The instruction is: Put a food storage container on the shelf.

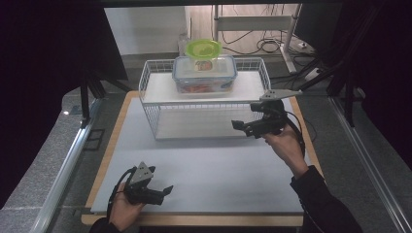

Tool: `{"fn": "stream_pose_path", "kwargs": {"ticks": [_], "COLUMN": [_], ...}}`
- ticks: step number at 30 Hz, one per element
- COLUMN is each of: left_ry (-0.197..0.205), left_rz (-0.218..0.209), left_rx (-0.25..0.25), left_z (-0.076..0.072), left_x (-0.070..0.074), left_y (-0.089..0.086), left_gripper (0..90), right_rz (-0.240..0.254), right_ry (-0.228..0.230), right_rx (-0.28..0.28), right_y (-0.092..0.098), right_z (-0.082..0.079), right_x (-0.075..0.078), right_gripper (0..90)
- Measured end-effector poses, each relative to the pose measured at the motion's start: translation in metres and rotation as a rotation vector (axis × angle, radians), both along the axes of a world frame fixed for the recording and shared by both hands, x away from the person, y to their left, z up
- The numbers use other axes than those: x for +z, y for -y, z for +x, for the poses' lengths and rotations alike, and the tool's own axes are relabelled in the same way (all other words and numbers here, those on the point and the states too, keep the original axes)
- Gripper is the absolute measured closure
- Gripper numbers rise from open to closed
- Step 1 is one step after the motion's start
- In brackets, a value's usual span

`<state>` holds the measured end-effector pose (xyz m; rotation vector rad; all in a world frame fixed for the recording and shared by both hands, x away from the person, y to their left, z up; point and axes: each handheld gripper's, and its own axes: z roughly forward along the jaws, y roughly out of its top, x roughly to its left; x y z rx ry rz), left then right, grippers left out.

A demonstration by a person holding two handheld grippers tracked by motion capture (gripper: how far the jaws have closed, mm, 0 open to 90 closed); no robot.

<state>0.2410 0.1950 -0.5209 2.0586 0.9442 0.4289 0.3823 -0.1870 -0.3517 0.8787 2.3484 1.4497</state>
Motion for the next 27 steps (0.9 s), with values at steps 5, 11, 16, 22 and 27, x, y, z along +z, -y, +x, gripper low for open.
{"fn": "stream_pose_path", "kwargs": {"ticks": [5,11,16,22,27], "left_ry": [0.001,-0.001,-0.001,-0.003,-0.002], "left_rz": [0.002,0.002,0.004,0.007,0.011], "left_rx": [0.000,-0.001,-0.004,-0.005,-0.009], "left_z": [0.000,0.000,0.000,-0.001,-0.001], "left_x": [0.000,0.000,0.000,0.000,0.000], "left_y": [0.000,0.001,0.001,0.001,0.002], "left_gripper": [6.0,6.0,6.0,6.0,6.0], "right_rz": [-0.030,-0.076,-0.085,-0.100,-0.096], "right_ry": [0.007,0.013,0.020,0.044,0.033], "right_rx": [0.010,0.020,0.010,-0.020,-0.054], "right_y": [0.005,0.010,0.016,0.022,0.032], "right_z": [-0.013,-0.028,-0.041,-0.058,-0.067], "right_x": [-0.014,-0.036,-0.052,-0.071,-0.089], "right_gripper": [0.0,0.0,0.0,0.0,0.0]}}
